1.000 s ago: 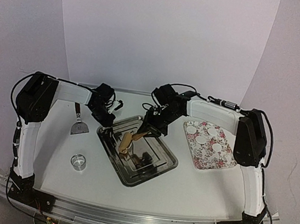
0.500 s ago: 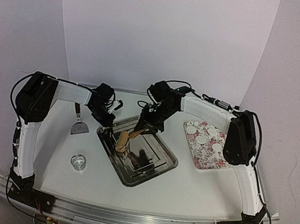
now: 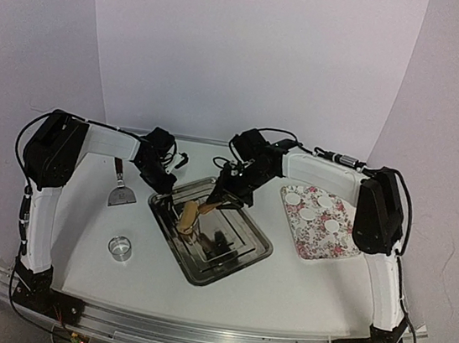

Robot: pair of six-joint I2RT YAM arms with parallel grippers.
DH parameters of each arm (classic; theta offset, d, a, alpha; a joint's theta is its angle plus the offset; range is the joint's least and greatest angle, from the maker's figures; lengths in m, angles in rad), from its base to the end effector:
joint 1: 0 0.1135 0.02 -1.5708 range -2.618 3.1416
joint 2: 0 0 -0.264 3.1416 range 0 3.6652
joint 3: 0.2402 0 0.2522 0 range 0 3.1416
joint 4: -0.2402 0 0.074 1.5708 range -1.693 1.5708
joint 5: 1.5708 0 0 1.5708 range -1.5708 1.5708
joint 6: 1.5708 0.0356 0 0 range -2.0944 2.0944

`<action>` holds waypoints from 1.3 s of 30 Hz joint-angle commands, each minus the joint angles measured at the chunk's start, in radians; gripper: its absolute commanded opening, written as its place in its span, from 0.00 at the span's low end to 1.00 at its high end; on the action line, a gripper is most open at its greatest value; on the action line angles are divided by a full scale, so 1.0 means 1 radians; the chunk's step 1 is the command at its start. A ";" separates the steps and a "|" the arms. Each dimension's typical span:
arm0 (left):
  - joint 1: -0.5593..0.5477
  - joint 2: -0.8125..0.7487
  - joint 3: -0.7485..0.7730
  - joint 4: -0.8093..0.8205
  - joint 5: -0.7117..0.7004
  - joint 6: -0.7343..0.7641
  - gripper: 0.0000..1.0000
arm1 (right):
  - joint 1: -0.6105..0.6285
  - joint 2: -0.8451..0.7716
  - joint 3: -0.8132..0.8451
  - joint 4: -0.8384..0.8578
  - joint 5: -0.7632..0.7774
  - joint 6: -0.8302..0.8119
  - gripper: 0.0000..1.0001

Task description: Roll out the dumpling wrappers from the dough

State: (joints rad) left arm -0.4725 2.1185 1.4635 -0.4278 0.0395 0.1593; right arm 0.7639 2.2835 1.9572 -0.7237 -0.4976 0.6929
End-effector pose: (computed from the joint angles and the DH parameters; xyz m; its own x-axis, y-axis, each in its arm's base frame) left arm 0.3908 -0.2013 0.1405 -0.7018 0.5367 -0.4685 0.5900 0.8064 0.0399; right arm 0.3466 0.3556 0.2002 -0.9798 -0.1612 -0.1184 -0.1995 0.7451 0.6364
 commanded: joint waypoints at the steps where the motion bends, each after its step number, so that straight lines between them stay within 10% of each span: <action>1: -0.002 0.026 -0.060 -0.066 -0.029 -0.035 0.00 | -0.035 0.097 -0.265 -0.414 0.294 0.007 0.00; 39: 0.026 0.008 -0.100 -0.052 -0.088 -0.037 0.00 | -0.176 -0.114 -0.646 -0.261 0.205 -0.012 0.00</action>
State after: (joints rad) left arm -0.4654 2.0915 1.4183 -0.3764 0.0071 0.1272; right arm 0.6153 2.0400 1.4688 -0.4816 -0.6857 0.6745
